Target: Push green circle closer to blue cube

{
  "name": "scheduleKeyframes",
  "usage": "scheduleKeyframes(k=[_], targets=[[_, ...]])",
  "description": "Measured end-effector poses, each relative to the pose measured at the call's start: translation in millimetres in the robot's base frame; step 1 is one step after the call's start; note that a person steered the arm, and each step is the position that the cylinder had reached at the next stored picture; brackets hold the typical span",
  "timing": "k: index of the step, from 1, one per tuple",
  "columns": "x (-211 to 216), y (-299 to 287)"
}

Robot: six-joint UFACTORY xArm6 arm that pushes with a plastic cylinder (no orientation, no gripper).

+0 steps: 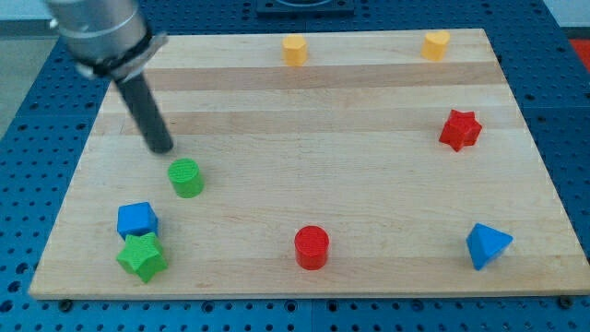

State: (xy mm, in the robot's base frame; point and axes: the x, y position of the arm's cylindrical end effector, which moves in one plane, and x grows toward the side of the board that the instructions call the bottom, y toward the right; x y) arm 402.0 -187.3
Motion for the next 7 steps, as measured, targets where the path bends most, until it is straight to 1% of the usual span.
scheduleKeyframes(k=[1,2,5,7], targets=[[-11,44],[23,57],[28,29],[51,16]])
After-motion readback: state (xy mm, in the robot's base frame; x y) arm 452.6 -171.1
